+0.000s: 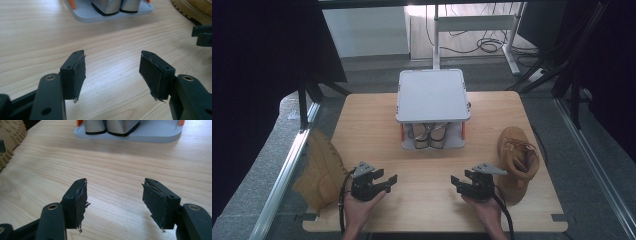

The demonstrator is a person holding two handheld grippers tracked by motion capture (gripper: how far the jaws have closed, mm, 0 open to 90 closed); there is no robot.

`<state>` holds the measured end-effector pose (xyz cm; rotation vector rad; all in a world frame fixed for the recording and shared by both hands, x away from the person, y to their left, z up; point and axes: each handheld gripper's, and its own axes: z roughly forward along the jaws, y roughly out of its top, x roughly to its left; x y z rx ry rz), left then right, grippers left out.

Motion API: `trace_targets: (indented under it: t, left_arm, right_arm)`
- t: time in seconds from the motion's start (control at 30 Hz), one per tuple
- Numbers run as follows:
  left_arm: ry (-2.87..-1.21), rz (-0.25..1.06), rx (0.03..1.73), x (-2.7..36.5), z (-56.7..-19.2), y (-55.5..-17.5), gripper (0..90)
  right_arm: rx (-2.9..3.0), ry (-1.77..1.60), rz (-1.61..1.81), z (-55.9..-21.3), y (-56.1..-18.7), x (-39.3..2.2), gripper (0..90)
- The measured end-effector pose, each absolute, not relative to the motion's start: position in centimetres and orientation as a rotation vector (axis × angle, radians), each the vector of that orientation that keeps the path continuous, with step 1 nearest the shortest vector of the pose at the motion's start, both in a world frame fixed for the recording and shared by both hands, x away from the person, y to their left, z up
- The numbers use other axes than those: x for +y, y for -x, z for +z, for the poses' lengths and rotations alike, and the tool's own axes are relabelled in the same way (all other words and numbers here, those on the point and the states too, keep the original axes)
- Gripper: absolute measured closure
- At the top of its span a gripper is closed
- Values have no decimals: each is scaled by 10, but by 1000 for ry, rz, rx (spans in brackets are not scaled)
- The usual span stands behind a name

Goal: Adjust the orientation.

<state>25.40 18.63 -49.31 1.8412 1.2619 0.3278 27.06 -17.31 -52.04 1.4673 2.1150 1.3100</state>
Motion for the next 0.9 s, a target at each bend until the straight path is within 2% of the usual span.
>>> trace_targets:
  t: [0.5,0.83,0.9]
  left_arm:
    - [-1816,433,1297,208,-482,-242,588]
    - [-1766,513,1324,232,-471,-231,842]
    - [-1747,527,1328,238,-467,-227,868]
  right_arm:
    - [2086,-1467,1330,-521,-267,-178,362]
    - [2089,-1478,1346,-522,-265,-177,364]
    - [2086,-1487,1350,-523,-265,-176,365]
